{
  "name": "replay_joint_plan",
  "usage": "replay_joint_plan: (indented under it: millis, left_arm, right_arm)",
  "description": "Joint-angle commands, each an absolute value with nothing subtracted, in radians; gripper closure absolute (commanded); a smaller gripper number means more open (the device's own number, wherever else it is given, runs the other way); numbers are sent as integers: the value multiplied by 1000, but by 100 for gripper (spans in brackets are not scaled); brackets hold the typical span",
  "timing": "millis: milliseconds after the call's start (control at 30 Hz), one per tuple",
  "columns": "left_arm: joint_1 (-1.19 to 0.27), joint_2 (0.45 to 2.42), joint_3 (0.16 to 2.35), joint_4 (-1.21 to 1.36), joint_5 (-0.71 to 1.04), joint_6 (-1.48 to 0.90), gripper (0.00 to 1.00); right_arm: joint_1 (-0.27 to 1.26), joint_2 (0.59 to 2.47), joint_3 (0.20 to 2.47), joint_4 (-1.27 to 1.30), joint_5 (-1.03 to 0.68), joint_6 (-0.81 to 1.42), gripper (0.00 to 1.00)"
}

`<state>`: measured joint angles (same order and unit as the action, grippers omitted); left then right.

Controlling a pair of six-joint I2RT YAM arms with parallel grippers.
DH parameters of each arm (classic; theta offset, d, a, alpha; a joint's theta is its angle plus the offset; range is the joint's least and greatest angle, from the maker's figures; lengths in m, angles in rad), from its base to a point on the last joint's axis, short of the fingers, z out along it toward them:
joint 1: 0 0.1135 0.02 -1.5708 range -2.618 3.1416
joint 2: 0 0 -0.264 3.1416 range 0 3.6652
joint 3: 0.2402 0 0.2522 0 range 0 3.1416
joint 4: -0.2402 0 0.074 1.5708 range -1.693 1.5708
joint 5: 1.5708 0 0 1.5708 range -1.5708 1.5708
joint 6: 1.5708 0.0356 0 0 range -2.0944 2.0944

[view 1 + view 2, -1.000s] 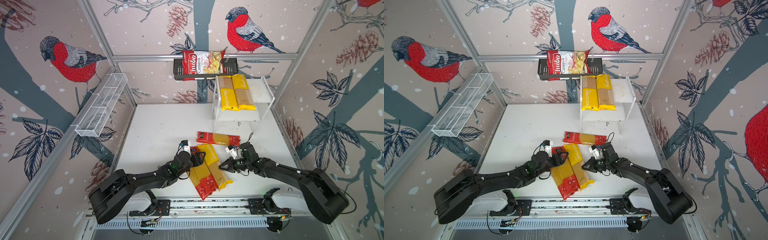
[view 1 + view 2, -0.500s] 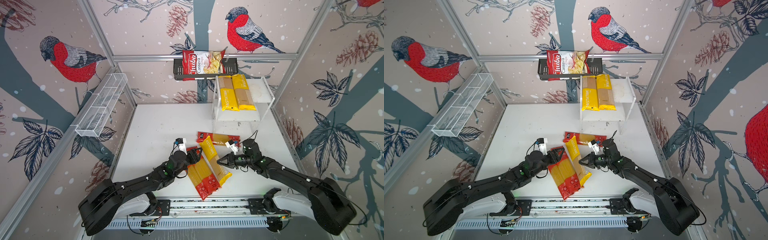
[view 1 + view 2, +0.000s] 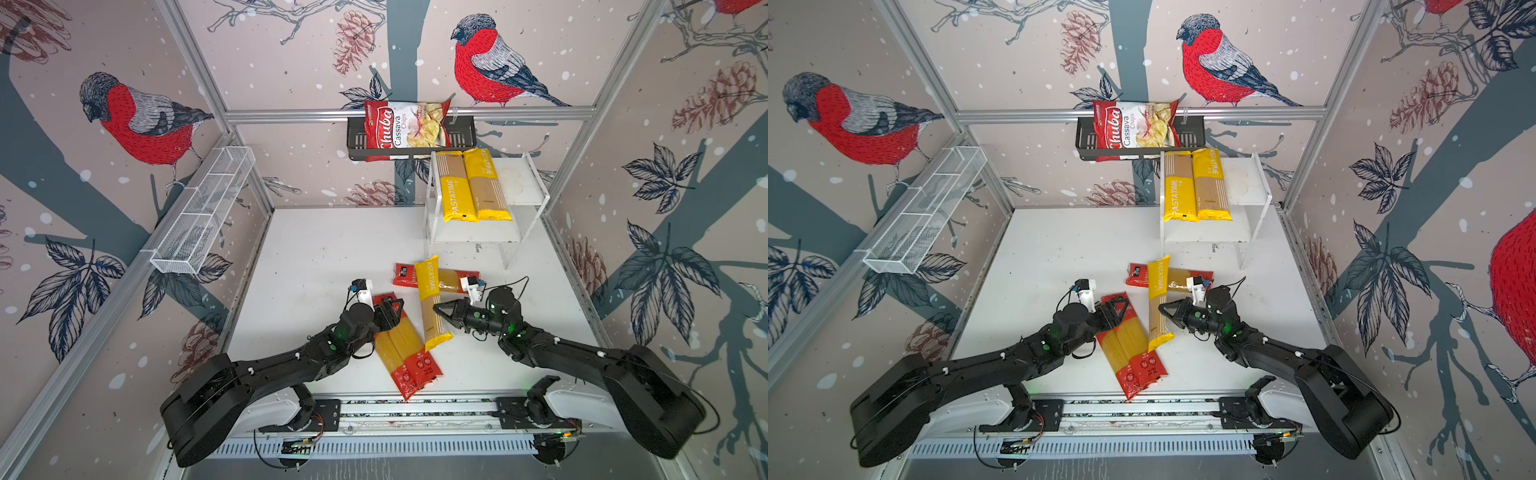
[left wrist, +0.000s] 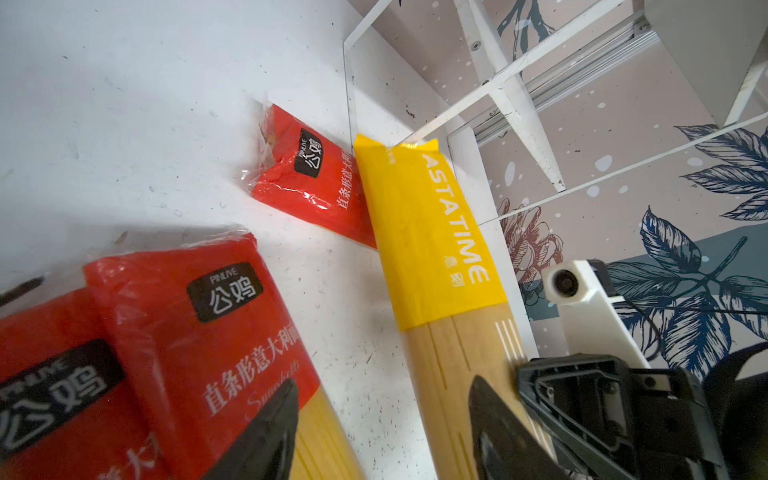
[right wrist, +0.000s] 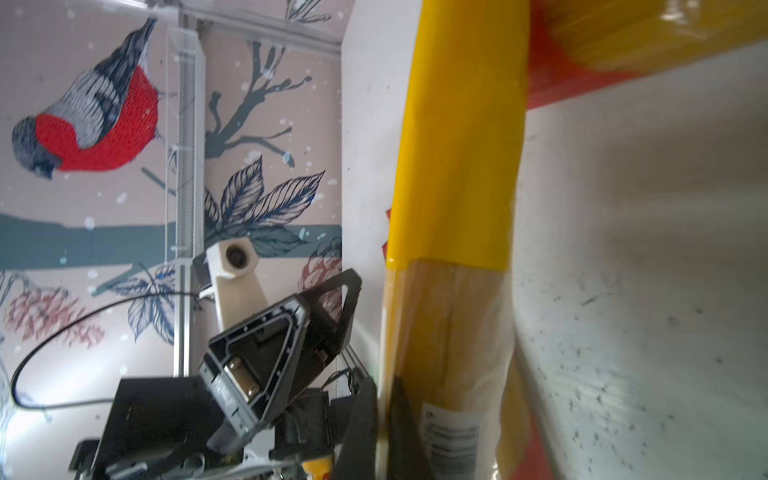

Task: Place and organize the pasta boxes and bags onto the shelf
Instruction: 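Close both grippers on the yellow PASTATIME pack and lift it upright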

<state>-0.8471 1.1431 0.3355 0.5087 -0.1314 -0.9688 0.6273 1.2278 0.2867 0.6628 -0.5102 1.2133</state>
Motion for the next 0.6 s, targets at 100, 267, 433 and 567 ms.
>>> replay_joint_plan:
  millis: [100, 267, 433, 567]
  left_arm:
    - [-846, 1138, 328, 534, -140, -967, 36]
    - [-847, 1149, 329, 545, -134, -965, 36]
    - [-847, 1157, 335, 548, -132, -963, 36]
    - [-847, 1162, 338, 551, -129, -964, 36]
  right_arm:
    - [617, 1280, 279, 714, -464, 1275, 94]
    - [597, 1354, 302, 593, -567, 1221, 79]
    - [583, 1331, 289, 674, -648, 1278, 83]
    - [584, 1289, 313, 700, -645, 1352, 89]
